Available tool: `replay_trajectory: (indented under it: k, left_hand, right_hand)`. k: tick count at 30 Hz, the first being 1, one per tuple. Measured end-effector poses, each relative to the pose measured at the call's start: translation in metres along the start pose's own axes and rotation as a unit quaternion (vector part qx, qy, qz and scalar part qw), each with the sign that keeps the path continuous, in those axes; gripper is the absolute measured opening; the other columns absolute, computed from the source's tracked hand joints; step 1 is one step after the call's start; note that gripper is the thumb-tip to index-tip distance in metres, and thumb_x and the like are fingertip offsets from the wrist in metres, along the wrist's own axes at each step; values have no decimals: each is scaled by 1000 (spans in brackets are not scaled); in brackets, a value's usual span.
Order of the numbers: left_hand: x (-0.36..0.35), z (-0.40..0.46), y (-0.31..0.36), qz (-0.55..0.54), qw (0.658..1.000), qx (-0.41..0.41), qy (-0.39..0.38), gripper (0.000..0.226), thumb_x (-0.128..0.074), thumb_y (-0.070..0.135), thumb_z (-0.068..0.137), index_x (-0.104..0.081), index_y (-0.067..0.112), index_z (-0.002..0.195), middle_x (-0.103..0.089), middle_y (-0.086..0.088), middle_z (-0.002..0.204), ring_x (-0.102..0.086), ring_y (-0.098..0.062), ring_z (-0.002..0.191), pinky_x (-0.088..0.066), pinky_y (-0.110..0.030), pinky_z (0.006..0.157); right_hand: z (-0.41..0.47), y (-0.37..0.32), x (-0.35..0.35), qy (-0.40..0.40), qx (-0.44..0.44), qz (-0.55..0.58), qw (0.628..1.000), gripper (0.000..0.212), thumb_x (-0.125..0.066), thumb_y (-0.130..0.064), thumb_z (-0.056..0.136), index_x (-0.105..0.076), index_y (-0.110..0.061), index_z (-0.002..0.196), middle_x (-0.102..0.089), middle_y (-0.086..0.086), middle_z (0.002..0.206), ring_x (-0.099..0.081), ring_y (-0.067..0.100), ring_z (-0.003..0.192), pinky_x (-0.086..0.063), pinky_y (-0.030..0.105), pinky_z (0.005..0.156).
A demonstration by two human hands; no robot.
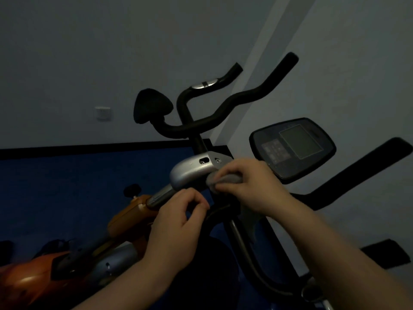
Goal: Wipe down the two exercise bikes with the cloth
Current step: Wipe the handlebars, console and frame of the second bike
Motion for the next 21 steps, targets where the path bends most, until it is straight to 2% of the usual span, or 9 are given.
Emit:
replay_trajectory:
  k: [2, 4, 7, 9, 11, 13, 17, 19, 21]
  left_hand:
    - [3, 0, 1, -4, 1000, -4, 17, 15, -49, 40, 81, -59, 31, 73, -61, 10, 77, -59, -8, 72, -50, -36, 63]
    - [6, 0, 2, -8, 999, -9, 32, 13, -51, 35, 81, -57, 29, 72, -60, 10, 76, -57, -10, 71, -47, -31, 62]
    - [8, 0, 7, -17, 999, -21, 36, 15, -51, 35, 83, -55, 29, 70, -58, 9, 74, -56, -11, 71, -42, -24, 59]
    - [13, 1, 9, -23, 998, -32, 43, 18, -49, 41, 83, -54, 30, 69, -57, 8, 73, -55, -12, 71, -42, -26, 60]
    - [19, 2, 10, -19, 998, -46, 46, 21, -46, 44, 82, -53, 30, 69, -57, 8, 74, -55, -12, 72, -42, -27, 61]
    - [29, 4, 9, -9, 997, -59, 50, 21, -46, 44, 82, -55, 29, 70, -57, 9, 76, -56, -11, 73, -43, -26, 62]
    - [45, 20, 5, -2, 996, -66, 67, 20, -46, 42, 82, -58, 28, 73, -57, 8, 76, -57, -12, 72, -43, -24, 60]
    - [46, 32, 5, -4, 995, -64, 74, 19, -46, 42, 81, -58, 29, 74, -58, 9, 77, -57, -11, 73, -43, -20, 60]
    - [50, 43, 3, -1, 994, -63, 86, 18, -45, 41, 80, -57, 29, 76, -58, 11, 77, -58, -10, 75, -43, -18, 61]
  right_hand:
    - [8, -12, 27, 132, 49, 36, 989, 16, -75, -22, 78, -71, -33, 89, -62, -13, 92, -58, 4, 91, -48, 22, 83]
    - [18, -31, 25, 166, 108, 0, 980, 16, -72, -17, 81, -73, -24, 96, -63, -8, 98, -57, 7, 97, -44, 22, 90]
    - [40, -51, -29, 19, 146, -97, 984, 24, -59, -25, 92, -68, -22, 114, -61, -5, 126, -45, 11, 125, -17, 28, 115]
    - [41, -69, -62, -61, 221, -164, 959, 28, -53, -26, 95, -64, -23, 120, -55, -5, 136, -35, 10, 135, -2, 23, 113]
    - [32, -73, -80, -127, 285, -218, 925, 31, -53, -25, 95, -61, -25, 125, -49, -5, 142, -28, 10, 139, 1, 24, 113]
    - [32, -53, -65, -127, 259, -214, 933, 37, -52, -26, 95, -53, -30, 132, -41, -8, 148, -25, 9, 140, -5, 27, 115]
    - [45, -5, -27, -65, 67, -105, 990, 46, -41, -34, 100, -33, -34, 145, -32, -10, 152, -32, 10, 137, -28, 33, 113]
    - [46, -13, -35, -43, 61, -139, 987, 47, -40, -34, 100, -31, -32, 146, -27, -8, 154, -27, 13, 139, -25, 36, 114]
    - [41, -29, -50, -41, 107, -181, 977, 50, -40, -36, 100, -26, -33, 148, -17, -7, 158, -15, 13, 143, -12, 31, 116]
Point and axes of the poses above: each hand's wrist, its own z-axis towards the middle knuckle, its own x-axis out of the back of the hand, y = z × x, the point moved 10 cm from there along z, towards the middle knuckle
